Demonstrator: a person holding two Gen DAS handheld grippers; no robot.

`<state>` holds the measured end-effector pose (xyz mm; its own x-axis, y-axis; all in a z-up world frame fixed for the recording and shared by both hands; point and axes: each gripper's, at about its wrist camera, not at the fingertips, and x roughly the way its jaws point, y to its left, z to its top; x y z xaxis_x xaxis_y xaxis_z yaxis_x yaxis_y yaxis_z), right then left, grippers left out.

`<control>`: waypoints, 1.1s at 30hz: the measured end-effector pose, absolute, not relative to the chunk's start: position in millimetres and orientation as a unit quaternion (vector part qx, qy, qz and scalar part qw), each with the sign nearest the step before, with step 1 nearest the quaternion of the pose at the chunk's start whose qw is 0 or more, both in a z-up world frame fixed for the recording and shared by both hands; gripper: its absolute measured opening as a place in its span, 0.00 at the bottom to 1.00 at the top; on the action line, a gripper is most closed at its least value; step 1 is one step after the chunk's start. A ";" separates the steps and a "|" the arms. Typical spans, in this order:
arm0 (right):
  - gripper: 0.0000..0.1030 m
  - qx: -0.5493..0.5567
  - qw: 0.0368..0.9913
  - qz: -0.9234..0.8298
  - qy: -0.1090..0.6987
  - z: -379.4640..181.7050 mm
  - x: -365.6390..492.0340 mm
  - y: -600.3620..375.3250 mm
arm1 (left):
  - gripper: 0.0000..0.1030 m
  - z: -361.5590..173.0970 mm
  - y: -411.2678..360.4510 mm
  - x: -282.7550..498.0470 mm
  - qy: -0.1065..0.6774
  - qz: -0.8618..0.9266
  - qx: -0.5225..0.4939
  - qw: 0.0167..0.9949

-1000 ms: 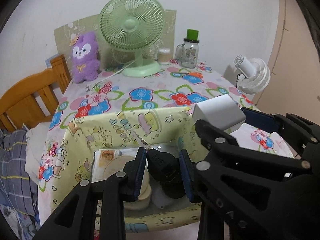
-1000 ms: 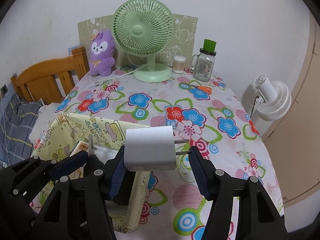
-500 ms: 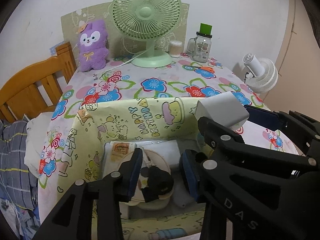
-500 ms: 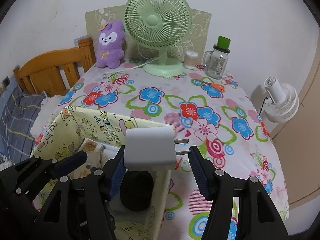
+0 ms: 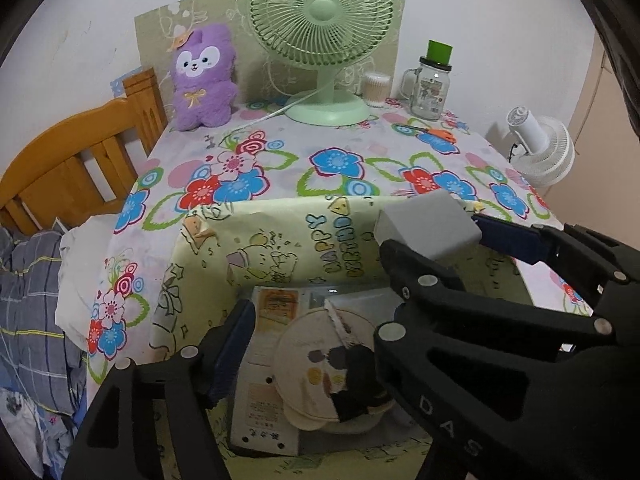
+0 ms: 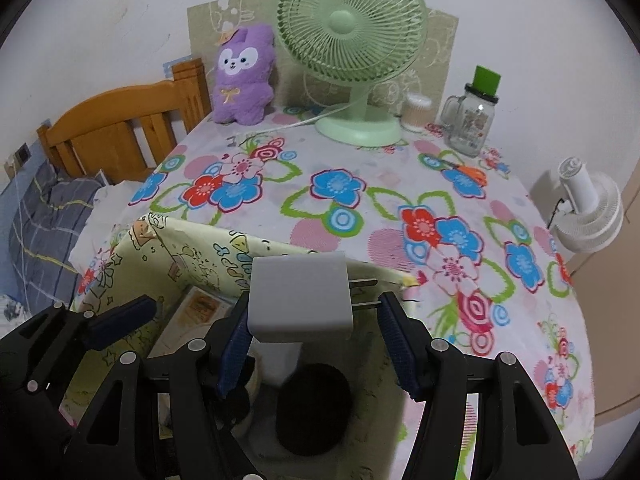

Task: Organize rigid objects
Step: 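Lower the key into the box and open the left tool while the right tool releases the charger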

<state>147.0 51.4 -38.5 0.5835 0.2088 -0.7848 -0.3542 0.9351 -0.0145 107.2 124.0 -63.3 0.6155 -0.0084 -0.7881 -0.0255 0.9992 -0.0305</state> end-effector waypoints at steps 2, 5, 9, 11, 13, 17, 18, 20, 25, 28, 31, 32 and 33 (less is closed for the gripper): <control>0.62 -0.081 0.883 0.164 0.432 -40.8 149.3 52.9 | 0.74 -64.8 125.6 109.6 0.442 0.002 -0.021 0.897; 0.62 -0.080 0.876 0.169 0.444 -44.6 153.0 54.5 | 0.75 -65.9 125.8 111.1 0.445 0.003 -0.019 0.895; 0.63 -0.069 0.873 0.170 0.452 -47.3 153.1 52.3 | 0.76 -66.1 124.5 110.7 0.446 -0.001 -0.016 0.895; 0.64 -0.067 0.872 0.169 0.454 -47.8 152.6 52.5 | 0.76 -65.9 124.6 110.1 0.446 -0.002 -0.016 0.895; 0.64 -0.066 0.872 0.168 0.454 -47.4 151.4 52.6 | 0.77 -65.3 124.3 108.8 0.446 -0.001 -0.016 0.895; 0.66 -0.068 0.875 0.168 0.450 -44.9 147.6 51.3 | 0.77 -61.1 122.2 104.2 0.441 -0.002 -0.016 0.897; 0.68 -0.067 0.876 0.168 0.448 -43.4 146.0 50.5 | 0.77 -59.5 121.1 102.5 0.439 -0.002 -0.015 0.898; 0.74 -0.068 0.880 0.160 0.441 -38.7 140.8 47.4 | 0.77 -56.2 118.4 98.8 0.434 -0.004 -0.014 0.901; 0.75 -0.065 0.889 0.154 0.426 -25.7 128.1 39.1 | 0.79 -45.8 109.6 88.2 0.421 -0.010 -0.009 0.907; 0.76 -0.061 0.894 0.148 0.419 -18.9 121.2 33.4 | 0.79 -40.5 104.5 82.5 0.414 -0.011 -0.005 0.910; 0.78 -0.056 0.898 0.145 0.412 -12.8 114.7 27.5 | 0.80 -34.8 100.0 76.8 0.408 -0.012 -0.001 0.913; 0.78 -0.055 0.899 0.144 0.410 -10.9 112.5 26.0 | 0.81 -32.6 97.9 74.3 0.405 -0.012 0.001 0.914; 0.79 -0.054 0.900 0.143 0.408 -9.1 109.9 24.4 | 0.82 -31.2 96.2 72.7 0.403 -0.012 0.002 0.915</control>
<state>109.9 24.4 -9.1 0.6262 0.2139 -0.7497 -0.3019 0.9531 0.0198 72.7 96.2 -31.2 0.6746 -0.0207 -0.7379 0.0242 0.9997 -0.0059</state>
